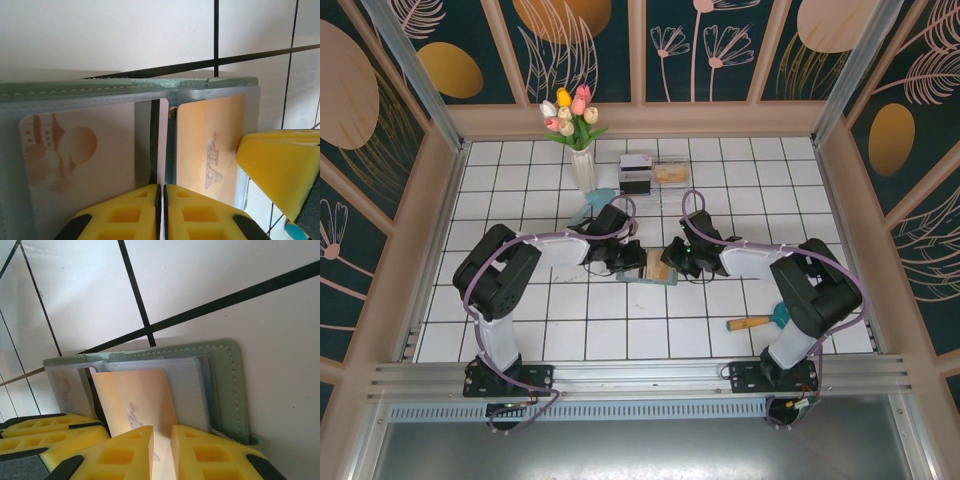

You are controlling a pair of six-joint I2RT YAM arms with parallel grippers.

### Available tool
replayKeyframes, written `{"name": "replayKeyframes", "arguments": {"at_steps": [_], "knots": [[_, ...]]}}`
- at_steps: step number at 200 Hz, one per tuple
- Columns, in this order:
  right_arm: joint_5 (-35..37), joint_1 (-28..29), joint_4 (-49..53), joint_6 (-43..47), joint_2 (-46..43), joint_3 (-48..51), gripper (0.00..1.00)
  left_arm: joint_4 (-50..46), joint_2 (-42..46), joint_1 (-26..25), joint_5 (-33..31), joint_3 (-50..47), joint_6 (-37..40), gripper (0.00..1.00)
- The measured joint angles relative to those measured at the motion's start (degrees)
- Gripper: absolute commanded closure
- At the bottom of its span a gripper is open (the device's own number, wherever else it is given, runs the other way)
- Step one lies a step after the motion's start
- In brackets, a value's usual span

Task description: Take the credit cards out of the card holder

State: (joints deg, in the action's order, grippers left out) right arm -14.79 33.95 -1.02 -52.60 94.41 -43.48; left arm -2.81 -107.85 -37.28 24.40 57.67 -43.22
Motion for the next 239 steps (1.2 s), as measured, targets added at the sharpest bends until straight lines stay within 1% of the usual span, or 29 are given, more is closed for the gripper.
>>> {"name": "replayKeyframes", "arguments": {"at_steps": [21,29,48,81,96,122,139,178,239], "knots": [[0.0,0.0,0.0,0.0,0.2,-0.2,0.79,0.0,0.0,-0.1,0.0,0.0,0.2,0.86],[0.0,0.0,0.0,0.0,0.3,-0.2,0.79,0.1,0.0,0.0,0.4,0.0,0.2,0.84],[0.0,0.0,0.0,0.0,0.3,-0.3,0.8,0.8,0.0,0.2,2.1,0.0,0.0,0.81],[0.0,-0.1,0.0,0.0,0.4,-0.3,0.8,2.1,-0.1,0.9,4.4,-0.4,-0.8,0.79],[0.0,-0.1,0.0,0.0,0.4,-0.3,0.8,3.0,-0.1,1.4,5.4,-0.9,-1.3,0.76],[0.0,-0.1,0.0,0.0,0.4,-0.3,0.8,5.3,-0.1,2.1,7.9,-2.1,-2.1,0.73],[0.0,-0.1,0.0,0.0,0.4,-0.3,0.8,5.4,-0.1,2.1,8.2,-2.1,-2.0,0.72],[0.0,-0.1,0.0,0.0,0.5,-0.3,0.8,4.2,-0.5,2.1,8.2,-1.1,-1.3,0.7],[-0.1,-0.2,-0.1,0.0,0.6,-0.3,0.8,1.9,-1.7,2.1,9.7,0.9,0.7,0.71]]}}
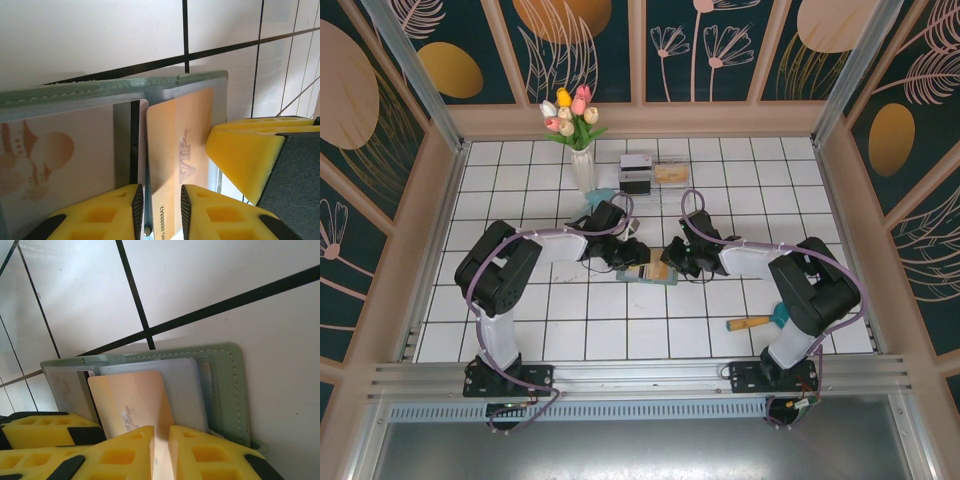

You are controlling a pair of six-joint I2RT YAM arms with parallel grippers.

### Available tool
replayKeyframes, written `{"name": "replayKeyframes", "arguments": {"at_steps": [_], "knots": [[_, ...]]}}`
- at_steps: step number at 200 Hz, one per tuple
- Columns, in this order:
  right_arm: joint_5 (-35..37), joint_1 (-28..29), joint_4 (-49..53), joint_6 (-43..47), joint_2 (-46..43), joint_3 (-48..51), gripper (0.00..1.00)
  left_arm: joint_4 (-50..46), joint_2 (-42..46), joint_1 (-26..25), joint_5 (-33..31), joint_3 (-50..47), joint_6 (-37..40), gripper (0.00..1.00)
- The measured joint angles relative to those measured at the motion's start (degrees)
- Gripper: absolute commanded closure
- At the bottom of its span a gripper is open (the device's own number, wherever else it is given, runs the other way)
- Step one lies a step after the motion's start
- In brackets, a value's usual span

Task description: Take the credit cards out of the card holder

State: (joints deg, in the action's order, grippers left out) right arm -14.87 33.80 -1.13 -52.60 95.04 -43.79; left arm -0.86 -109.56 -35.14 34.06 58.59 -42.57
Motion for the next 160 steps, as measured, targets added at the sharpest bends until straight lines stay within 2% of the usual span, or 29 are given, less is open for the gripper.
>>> {"name": "replayKeyframes", "arguments": {"at_steps": [78,160], "knots": [[0.0,0.0,0.0,0.0,0.0,0.0,0.8,-2.4,-1.0,-0.6,0.1,2.1,2.6,0.71],[-0.2,-0.1,-0.1,0.0,0.0,0.0,0.8,-0.7,-1.0,-0.5,1.2,1.3,3.1,0.79]]}}
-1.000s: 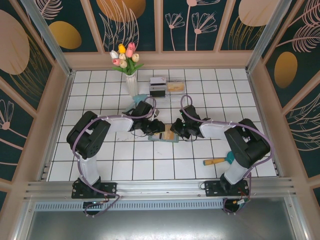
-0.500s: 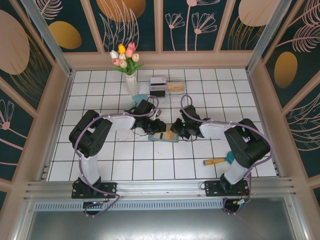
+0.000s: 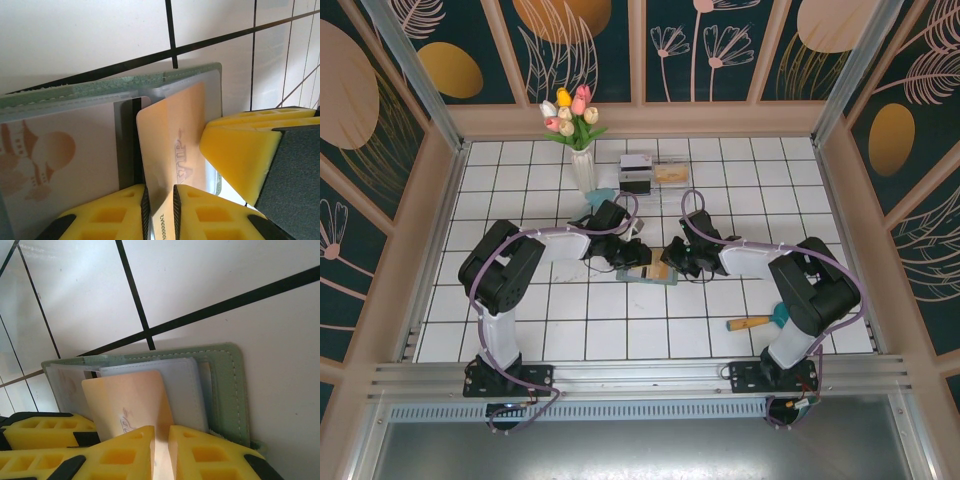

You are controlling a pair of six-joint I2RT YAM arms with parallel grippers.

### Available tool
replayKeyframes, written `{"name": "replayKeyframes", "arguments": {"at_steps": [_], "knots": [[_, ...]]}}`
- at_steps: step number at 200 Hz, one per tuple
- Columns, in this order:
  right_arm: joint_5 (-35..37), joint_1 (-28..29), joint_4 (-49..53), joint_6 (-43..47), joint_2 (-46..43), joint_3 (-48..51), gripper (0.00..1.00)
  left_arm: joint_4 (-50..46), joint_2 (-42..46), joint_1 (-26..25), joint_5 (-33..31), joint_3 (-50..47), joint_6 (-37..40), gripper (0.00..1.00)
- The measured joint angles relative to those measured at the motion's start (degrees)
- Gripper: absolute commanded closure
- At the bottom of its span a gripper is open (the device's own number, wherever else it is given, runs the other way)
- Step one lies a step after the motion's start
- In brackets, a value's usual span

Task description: Take the credit cards out of the card holder

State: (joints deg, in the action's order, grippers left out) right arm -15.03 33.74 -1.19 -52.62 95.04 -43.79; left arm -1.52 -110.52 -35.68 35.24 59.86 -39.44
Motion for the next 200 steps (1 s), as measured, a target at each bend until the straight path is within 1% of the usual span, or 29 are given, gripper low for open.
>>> {"name": "replayKeyframes", "arguments": {"at_steps": [29,52,86,166,200], "knots": [[0.0,0.0,0.0,0.0,0.0,0.0,0.8,0.4,0.0,0.0,-0.2,-0.2,-0.5,0.89],[0.0,-0.2,0.0,0.0,0.0,0.0,0.8,0.3,0.0,0.2,-1.0,-0.2,-0.1,1.0],[-0.1,-0.3,-0.1,0.0,0.0,0.1,0.8,-0.3,0.3,0.4,-2.4,-0.2,1.3,1.0],[-0.1,-0.7,-0.1,0.0,0.0,0.1,0.8,-6.1,4.5,1.7,-8.6,-0.2,5.4,1.0],[-0.3,-0.8,-0.4,0.0,-0.1,0.1,0.79,-7.9,5.9,1.8,-9.9,-0.2,6.6,1.0]]}}
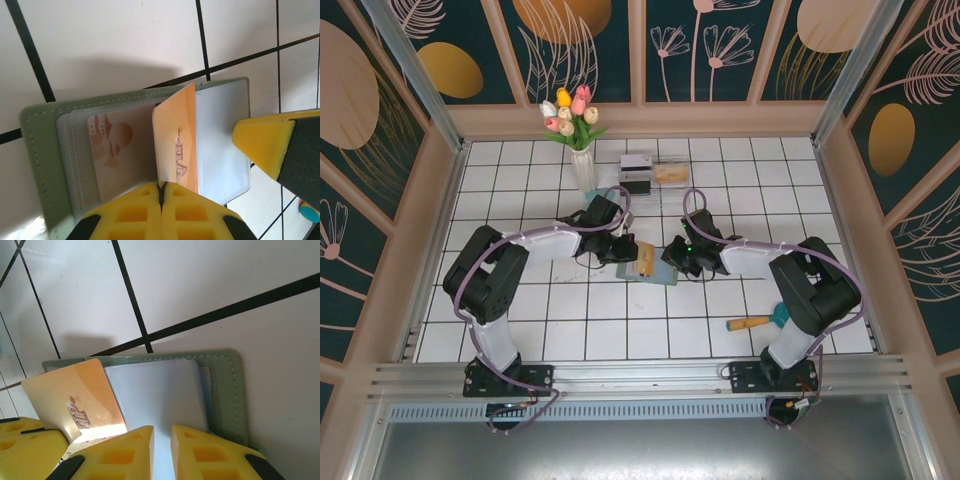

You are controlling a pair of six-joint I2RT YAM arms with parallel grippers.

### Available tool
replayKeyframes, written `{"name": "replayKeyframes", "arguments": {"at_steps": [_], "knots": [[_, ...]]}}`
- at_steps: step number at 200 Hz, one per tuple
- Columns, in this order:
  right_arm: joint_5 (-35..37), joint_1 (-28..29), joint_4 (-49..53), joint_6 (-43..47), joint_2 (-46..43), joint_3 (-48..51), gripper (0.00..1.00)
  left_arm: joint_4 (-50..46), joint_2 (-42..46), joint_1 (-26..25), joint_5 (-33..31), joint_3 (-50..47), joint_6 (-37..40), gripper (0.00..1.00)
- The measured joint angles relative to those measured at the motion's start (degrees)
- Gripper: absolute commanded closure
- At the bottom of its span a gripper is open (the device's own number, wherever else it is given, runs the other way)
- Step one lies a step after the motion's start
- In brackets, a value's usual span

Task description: Take the credit cards out of the card holder

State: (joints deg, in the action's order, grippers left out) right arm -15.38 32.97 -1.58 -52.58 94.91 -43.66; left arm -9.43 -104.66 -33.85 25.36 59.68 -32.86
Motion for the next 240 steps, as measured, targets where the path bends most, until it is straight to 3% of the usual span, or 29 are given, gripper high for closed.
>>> {"name": "replayKeyframes", "arguments": {"at_steps": [46,123,172,218,240], "knots": [[-0.8,-1.0,-4.4,0.8,-2.7,2.3,0.73,-2.6,3.0,0.7,-1.0,0.0,2.1,1.0],[-9.1,-5.5,-25.3,-1.4,-12.7,9.8,0.54,-2.8,11.0,5.9,3.4,-0.1,2.8,1.0],[-14.0,-5.6,-36.9,-1.9,-12.8,9.8,0.35,8.8,16.7,6.8,8.2,-1.9,-7.2,1.0],[-16.3,-6.0,-46.8,-6.8,-12.2,9.2,0.36,25.4,21.1,6.8,9.4,-4.6,-20.3,1.0],[-17.8,-6.1,-50.3,-10.7,-10.5,6.9,0.47,30.3,21.9,6.8,10.5,-5.3,-24.5,1.0]]}}
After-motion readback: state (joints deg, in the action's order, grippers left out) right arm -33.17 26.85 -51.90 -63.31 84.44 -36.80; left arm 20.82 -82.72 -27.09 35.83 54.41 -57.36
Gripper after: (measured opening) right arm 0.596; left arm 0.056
